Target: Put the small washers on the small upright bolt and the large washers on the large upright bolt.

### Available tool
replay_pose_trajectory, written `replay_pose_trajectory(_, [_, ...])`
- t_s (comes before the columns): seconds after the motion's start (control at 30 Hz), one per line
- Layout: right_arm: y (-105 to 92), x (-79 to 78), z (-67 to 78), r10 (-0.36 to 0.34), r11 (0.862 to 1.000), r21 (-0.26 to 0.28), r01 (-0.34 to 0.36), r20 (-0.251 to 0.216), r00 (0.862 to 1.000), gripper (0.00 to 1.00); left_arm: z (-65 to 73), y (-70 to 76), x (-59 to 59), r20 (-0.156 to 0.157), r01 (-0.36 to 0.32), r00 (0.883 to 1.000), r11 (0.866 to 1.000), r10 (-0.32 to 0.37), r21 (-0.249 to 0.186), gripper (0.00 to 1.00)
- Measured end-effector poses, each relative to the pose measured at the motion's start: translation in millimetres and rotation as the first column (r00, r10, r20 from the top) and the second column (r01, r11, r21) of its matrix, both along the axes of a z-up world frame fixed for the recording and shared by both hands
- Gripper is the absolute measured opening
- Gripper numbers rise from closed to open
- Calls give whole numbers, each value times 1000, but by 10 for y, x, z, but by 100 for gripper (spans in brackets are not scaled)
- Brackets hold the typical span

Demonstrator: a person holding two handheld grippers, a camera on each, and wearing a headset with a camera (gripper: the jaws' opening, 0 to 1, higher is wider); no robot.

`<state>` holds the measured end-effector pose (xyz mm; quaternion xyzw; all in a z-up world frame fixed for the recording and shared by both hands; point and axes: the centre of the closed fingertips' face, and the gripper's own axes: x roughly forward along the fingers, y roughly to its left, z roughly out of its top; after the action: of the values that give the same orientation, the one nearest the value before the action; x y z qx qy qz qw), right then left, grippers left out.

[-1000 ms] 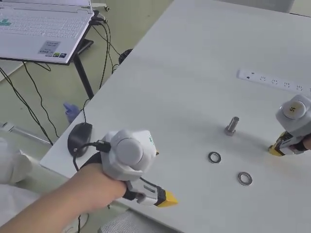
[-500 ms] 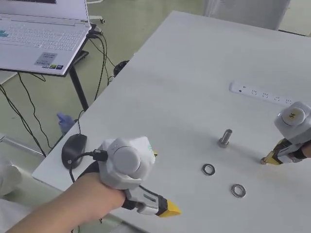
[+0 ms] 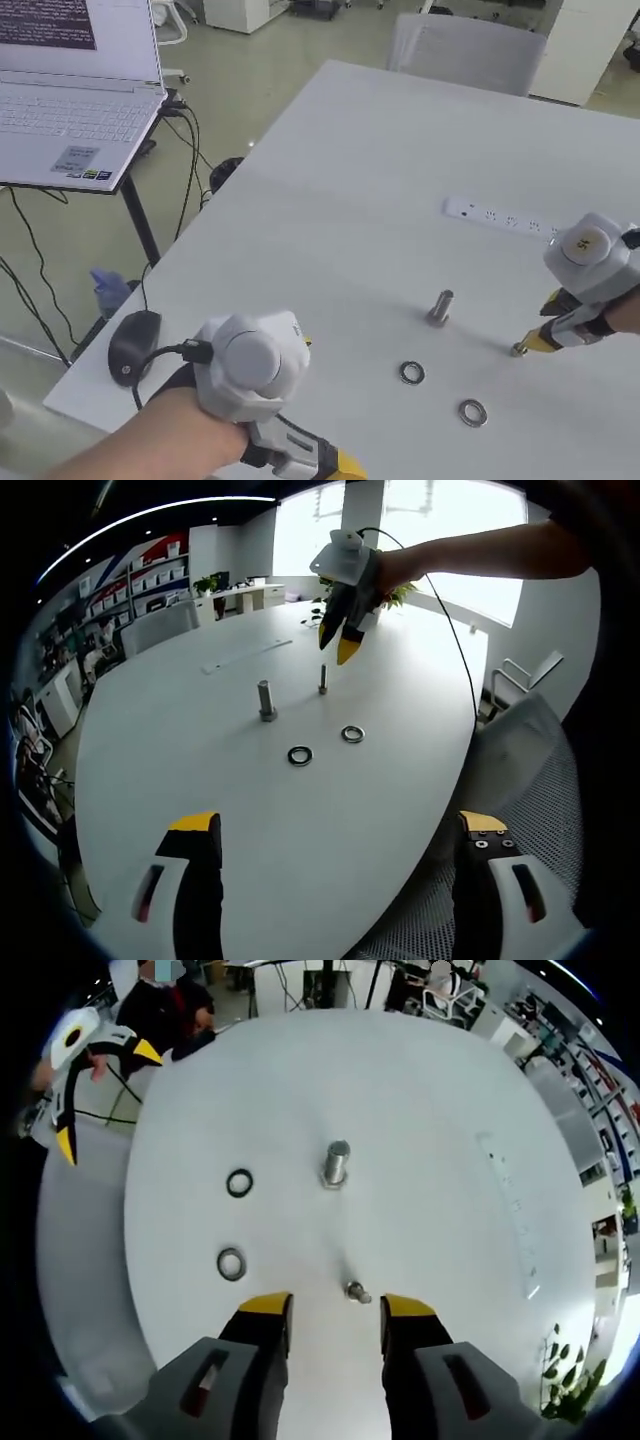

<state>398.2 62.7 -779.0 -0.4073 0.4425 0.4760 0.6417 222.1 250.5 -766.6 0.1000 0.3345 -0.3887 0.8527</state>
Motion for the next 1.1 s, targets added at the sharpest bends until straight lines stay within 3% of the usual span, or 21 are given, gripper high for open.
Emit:
replay_pose_trajectory(0.23, [84,-238,20,33,999,18,-33,-9,999,39,26,7,-16,8,10,1000,1000,-10,1,97])
replay_pose_trajectory(0.67, [198,-595,-120,93,995,46,-91,-41,995,40,10,-32,-94,5,6,1000,1000,-6,-14,95])
replay_pose_trajectory(1.1, [324,-739,-549,99,994,51,-96,-59,993,40,1,19,-117,1,-12,1000,1000,12,-5,93])
